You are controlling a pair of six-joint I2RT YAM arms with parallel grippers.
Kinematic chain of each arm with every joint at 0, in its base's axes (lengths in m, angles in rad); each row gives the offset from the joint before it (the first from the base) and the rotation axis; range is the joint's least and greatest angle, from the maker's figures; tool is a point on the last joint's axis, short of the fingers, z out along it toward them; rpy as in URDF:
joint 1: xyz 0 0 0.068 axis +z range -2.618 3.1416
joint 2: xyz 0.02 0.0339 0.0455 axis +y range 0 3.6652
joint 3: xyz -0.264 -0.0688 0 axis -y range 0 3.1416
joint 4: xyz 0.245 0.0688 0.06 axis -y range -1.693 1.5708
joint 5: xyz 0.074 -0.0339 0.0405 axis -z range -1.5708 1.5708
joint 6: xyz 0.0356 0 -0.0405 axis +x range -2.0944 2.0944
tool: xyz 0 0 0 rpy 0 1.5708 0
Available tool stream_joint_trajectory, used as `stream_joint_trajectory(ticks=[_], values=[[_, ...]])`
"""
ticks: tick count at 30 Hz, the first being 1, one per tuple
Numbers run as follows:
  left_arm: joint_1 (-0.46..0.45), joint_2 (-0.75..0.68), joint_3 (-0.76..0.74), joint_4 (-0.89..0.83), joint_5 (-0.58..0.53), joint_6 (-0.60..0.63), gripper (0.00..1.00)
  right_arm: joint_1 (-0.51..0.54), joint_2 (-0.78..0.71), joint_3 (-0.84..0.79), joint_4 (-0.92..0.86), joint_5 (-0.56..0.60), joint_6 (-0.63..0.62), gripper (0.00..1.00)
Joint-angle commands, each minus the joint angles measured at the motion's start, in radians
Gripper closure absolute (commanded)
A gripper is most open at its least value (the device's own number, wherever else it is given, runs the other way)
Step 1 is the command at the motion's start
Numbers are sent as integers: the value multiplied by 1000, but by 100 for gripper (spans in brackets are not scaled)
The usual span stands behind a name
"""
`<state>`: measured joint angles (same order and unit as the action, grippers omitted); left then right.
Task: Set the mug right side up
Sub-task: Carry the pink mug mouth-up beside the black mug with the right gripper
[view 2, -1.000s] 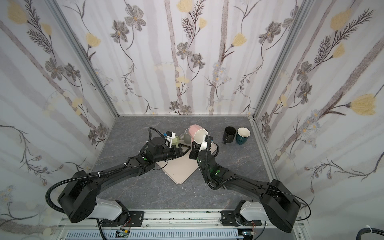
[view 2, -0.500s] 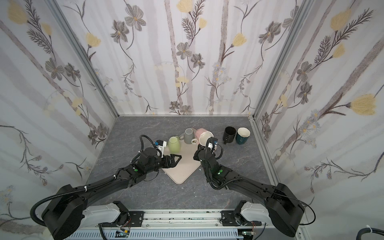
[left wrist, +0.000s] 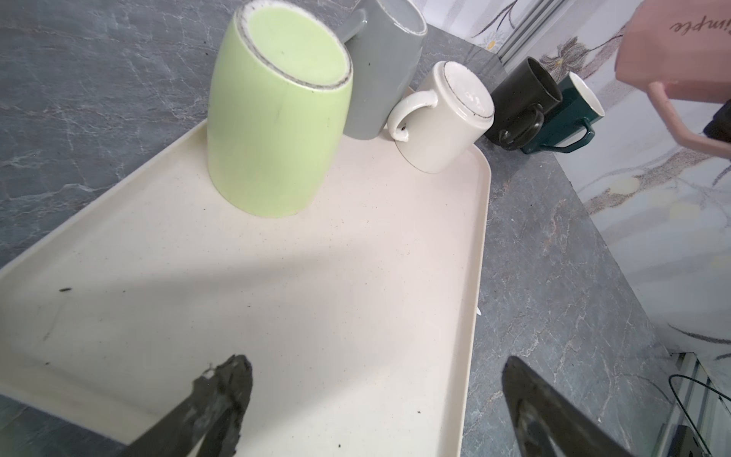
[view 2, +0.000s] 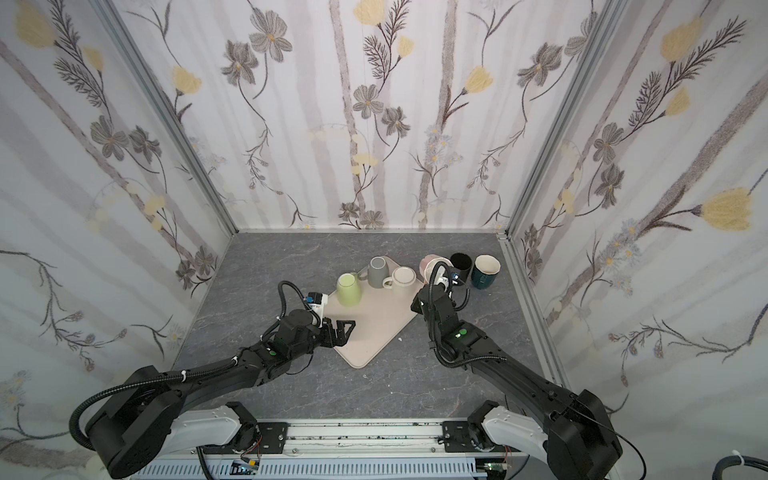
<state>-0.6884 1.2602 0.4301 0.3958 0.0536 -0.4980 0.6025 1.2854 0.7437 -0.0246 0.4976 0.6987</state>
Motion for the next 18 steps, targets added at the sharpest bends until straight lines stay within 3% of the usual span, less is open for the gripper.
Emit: stream_joint_trajectory(ticks=[1,9,18], values=[[1,31,9,39,-18,-14,0,-60,43,76,-38,-67,-89,100],[1,94,32,48,12,-31,0,-125,264,303,-141,-108,-188,100],[1,93,47,26,32,-13,0,-162,489,523,-199,-145,-207,100]])
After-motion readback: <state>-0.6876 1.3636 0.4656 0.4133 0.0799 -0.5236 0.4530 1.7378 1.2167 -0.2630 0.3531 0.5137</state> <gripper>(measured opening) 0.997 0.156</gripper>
